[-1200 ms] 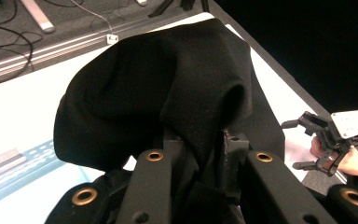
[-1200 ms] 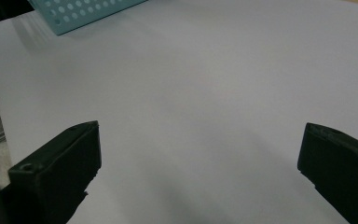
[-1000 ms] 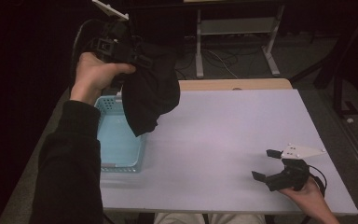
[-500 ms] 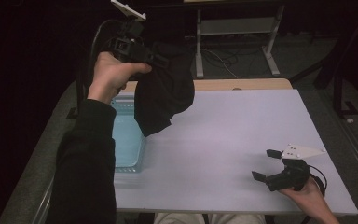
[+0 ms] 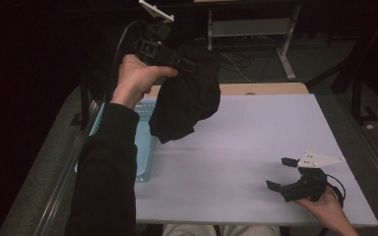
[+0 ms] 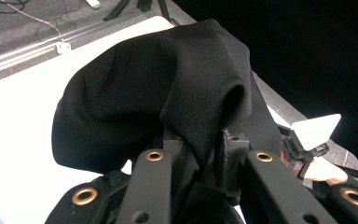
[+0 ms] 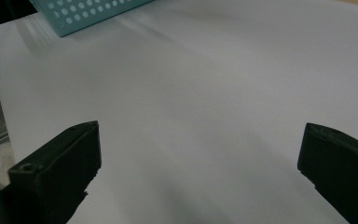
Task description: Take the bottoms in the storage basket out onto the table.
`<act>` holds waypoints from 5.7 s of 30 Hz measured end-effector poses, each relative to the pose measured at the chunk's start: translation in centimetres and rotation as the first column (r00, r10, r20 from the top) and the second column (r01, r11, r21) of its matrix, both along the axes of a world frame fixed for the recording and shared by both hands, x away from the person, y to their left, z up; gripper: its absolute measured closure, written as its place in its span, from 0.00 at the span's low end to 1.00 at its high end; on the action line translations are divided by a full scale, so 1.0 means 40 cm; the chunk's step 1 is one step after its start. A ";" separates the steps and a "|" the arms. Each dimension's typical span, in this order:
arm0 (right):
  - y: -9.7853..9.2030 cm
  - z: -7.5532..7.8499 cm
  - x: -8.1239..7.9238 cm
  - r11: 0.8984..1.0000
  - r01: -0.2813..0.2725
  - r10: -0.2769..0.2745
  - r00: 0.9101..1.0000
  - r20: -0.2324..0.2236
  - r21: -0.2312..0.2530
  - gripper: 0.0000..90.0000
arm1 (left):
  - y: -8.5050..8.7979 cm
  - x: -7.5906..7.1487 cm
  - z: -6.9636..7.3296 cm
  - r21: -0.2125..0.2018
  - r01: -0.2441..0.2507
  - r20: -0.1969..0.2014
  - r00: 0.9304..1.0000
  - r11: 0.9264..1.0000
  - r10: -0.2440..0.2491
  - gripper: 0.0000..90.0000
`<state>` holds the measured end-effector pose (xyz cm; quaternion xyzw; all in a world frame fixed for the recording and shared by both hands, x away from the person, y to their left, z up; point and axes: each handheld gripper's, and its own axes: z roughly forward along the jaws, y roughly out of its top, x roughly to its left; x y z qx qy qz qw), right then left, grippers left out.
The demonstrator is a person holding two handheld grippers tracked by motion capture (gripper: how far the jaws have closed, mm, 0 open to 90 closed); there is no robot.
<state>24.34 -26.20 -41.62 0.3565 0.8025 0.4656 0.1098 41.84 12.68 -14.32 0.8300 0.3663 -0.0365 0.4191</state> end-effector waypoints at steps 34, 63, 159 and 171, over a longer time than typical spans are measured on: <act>-0.005 0.002 -0.002 1.000 0.003 -0.003 1.000 0.000 0.009 0.00 | -0.154 0.052 -0.150 -0.050 0.104 -0.075 0.991 0.993 -0.108 0.87; -0.004 -0.001 -0.002 1.000 -0.003 0.003 1.000 0.000 0.001 0.00 | -0.181 0.056 -0.342 -0.036 0.141 -0.120 0.982 0.989 -0.144 0.86; 0.002 -0.004 -0.001 1.000 -0.015 0.014 1.000 -0.010 -0.009 0.00 | -0.178 -0.057 -0.517 0.031 0.182 0.010 0.983 0.983 -0.182 0.00; 0.002 -0.005 -0.001 1.000 -0.015 0.015 1.000 -0.013 -0.010 0.00 | -0.117 -0.074 -0.506 0.035 0.154 0.029 0.987 0.987 -0.155 0.00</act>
